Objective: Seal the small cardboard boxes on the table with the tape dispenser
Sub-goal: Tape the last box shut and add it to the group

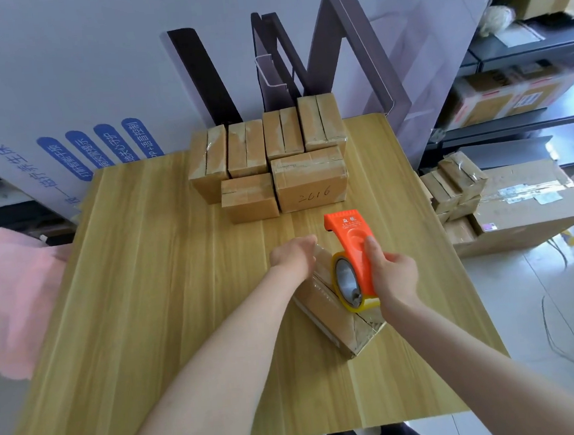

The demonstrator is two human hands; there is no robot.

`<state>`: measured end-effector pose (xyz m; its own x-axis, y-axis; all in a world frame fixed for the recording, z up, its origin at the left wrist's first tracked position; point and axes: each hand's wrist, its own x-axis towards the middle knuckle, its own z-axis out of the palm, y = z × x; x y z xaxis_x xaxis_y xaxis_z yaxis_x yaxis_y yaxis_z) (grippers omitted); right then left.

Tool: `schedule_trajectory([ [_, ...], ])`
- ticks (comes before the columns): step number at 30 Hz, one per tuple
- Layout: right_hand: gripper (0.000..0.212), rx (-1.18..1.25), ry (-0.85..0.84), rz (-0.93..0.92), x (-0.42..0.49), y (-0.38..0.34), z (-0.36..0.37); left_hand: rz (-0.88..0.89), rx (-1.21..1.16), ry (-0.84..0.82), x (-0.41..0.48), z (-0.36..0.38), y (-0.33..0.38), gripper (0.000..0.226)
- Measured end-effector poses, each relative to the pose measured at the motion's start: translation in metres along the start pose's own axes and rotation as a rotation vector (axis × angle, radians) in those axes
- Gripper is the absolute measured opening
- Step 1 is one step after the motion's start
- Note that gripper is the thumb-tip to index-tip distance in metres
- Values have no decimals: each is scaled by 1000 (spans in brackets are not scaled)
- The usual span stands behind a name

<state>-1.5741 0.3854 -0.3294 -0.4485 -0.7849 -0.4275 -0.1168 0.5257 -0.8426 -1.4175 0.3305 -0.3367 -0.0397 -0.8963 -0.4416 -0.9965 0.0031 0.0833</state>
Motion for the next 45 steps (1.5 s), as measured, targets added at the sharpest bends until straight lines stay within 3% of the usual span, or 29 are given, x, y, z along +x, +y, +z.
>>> schedule_trajectory([
  [3, 57, -25, -8, -19, -1, -1, 4, 34, 80, -74, 10, -5, 1, 29],
  [7, 64, -43, -8, -38, -3, 1, 5, 79, 30, -57, 12, -3, 2, 43],
  [10, 59, -57, -22, -52, -3, 2, 3, -106, -407, 293, -12, 15, -17, 58],
  [12, 56, -59, -26, -57, -3, 1, 4, -191, -632, 489, -31, 39, -31, 44],
  [14, 54, -71, -26, -65, -3, -1, 6, -220, -741, 467, -42, 61, -34, 34],
  [17, 54, -68, -18, -72, -3, -3, 8, -282, -886, 433, -43, 74, -29, 40],
  [22, 54, -82, -9, -84, -5, -3, 11, -453, -1196, 512, -52, 86, -4, 45],
  [30, 58, -71, 32, -124, -13, -5, 15, -516, -1282, 514, -62, 95, -1, 48],
  [34, 57, -44, 39, -120, -16, 0, 13, -544, -1404, 322, -59, 95, 11, 45],
  [37, 56, -44, 24, -129, -20, -1, 14, -510, -1476, 158, -63, 102, 23, 61],
  [41, 55, -9, 28, -70, -14, -12, 9, -572, -1571, 215, -63, 100, 22, 54],
  [45, 53, 78, -5, -41, -4, -34, 9, -667, -1467, 369, -59, 85, -4, 38],
])
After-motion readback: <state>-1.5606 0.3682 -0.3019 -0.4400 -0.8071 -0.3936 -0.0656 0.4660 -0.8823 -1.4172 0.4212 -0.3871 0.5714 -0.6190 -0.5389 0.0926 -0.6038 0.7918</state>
